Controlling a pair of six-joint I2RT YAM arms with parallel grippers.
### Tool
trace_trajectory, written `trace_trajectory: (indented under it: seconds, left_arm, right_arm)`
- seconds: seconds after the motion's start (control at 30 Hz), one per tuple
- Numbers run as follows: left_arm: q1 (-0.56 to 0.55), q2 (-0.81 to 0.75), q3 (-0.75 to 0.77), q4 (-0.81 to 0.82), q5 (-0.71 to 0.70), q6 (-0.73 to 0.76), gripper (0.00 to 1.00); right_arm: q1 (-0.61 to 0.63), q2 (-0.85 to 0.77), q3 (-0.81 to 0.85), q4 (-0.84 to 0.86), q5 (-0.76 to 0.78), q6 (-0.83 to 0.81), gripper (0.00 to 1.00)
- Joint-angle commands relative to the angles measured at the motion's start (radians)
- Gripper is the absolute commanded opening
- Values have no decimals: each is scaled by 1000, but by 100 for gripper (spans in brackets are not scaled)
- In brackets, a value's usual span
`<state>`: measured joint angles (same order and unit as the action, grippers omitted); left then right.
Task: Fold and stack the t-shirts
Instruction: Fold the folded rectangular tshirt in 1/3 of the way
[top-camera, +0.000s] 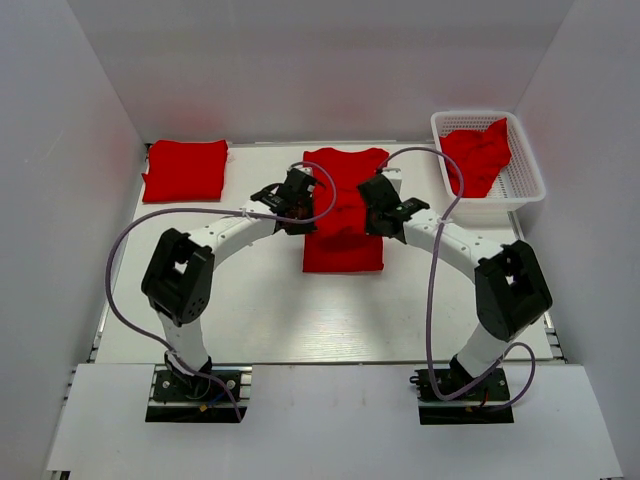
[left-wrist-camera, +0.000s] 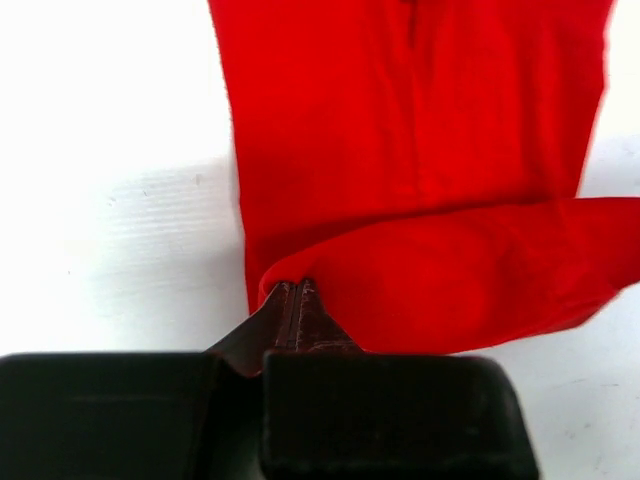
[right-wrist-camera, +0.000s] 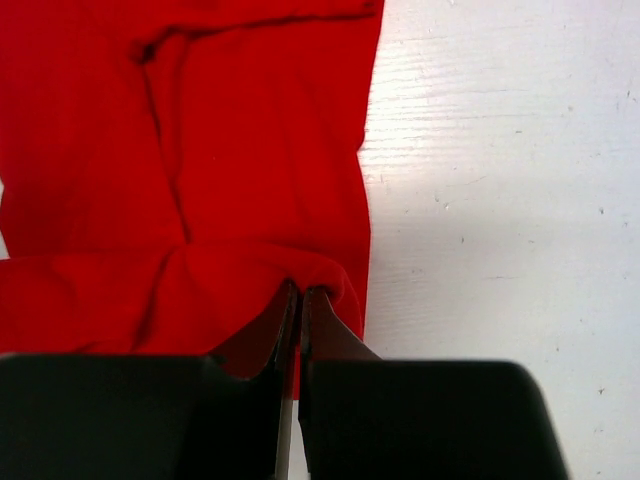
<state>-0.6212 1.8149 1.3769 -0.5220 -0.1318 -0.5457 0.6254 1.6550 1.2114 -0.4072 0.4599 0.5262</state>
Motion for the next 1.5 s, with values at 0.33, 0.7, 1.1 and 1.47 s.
trace_trajectory:
  seconds: [0.33, 0.7, 1.1, 1.47]
  left_arm:
    - [75, 145, 131, 47, 143, 76, 0]
    - [106, 164, 111, 92, 121, 21, 0]
    - [147, 221, 212, 88, 146, -51, 100]
    - [196, 147, 309, 54, 77, -24, 100]
  right_arm:
    - [-79, 157, 143, 18, -72, -12, 0]
    - [-118, 242, 177, 56, -102, 6, 0]
    - [-162, 345, 301, 90, -177, 57, 60]
    - [-199, 307, 430, 76, -185, -18, 86]
